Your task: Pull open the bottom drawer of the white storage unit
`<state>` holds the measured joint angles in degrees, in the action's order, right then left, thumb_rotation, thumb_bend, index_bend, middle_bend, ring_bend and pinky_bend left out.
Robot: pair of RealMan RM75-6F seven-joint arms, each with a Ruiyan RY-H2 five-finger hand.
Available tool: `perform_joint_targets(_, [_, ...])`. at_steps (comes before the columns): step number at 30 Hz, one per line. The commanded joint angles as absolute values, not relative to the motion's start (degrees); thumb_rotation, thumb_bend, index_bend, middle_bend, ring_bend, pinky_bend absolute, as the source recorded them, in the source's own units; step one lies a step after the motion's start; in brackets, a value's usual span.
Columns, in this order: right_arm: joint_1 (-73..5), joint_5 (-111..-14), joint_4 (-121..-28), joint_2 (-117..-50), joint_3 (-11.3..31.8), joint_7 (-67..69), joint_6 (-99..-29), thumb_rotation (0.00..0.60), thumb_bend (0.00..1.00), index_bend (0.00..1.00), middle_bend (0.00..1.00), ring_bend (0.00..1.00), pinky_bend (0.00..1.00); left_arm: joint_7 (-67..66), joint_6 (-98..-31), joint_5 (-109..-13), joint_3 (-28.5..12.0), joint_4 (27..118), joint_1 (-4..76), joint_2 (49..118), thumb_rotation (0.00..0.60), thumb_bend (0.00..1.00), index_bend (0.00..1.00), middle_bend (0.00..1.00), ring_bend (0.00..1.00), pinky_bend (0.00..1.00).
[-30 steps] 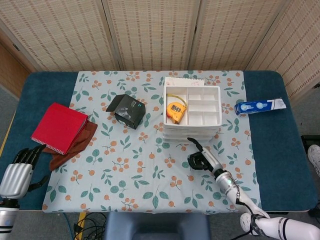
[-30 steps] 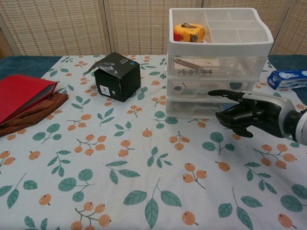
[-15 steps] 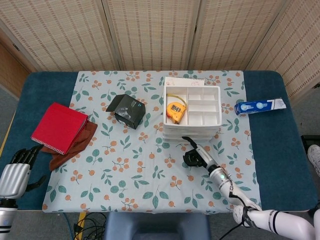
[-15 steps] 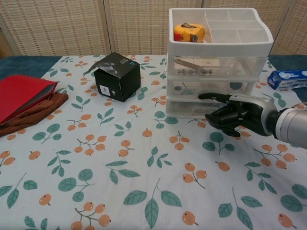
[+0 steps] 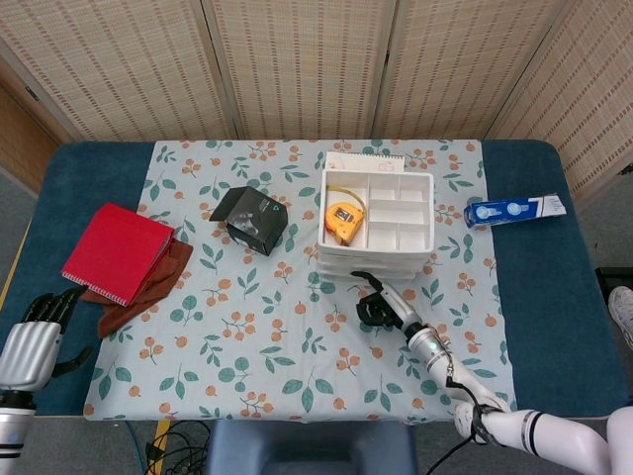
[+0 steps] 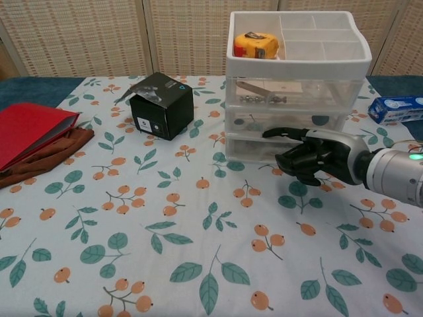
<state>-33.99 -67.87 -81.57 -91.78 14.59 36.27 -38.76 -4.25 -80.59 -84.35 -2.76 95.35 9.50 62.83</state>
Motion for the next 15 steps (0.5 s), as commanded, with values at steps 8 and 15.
perform_joint_targets(8, [-33.77, -70.19, -81.28, -91.91, 13.67, 37.65, -39.54, 0.6, 0.6, 0.22, 0.79, 0.89, 0.86, -4.78, -80.39, -84.1, -2.71, 95.52, 9.54, 62.93, 0.6, 0.22, 0.09, 0.16, 0.18, 0.13])
perform_joint_targets(15, [-32.62, -71.9, -83.68, -90.66, 12.07, 37.93, -40.94, 0.6, 0.6, 0.22, 0.79, 0.89, 0.86, -4.95, -79.89, -83.88, -2.57, 95.36, 9.66, 62.98, 0.6, 0.22, 0.09, 0.16, 0.18, 0.13])
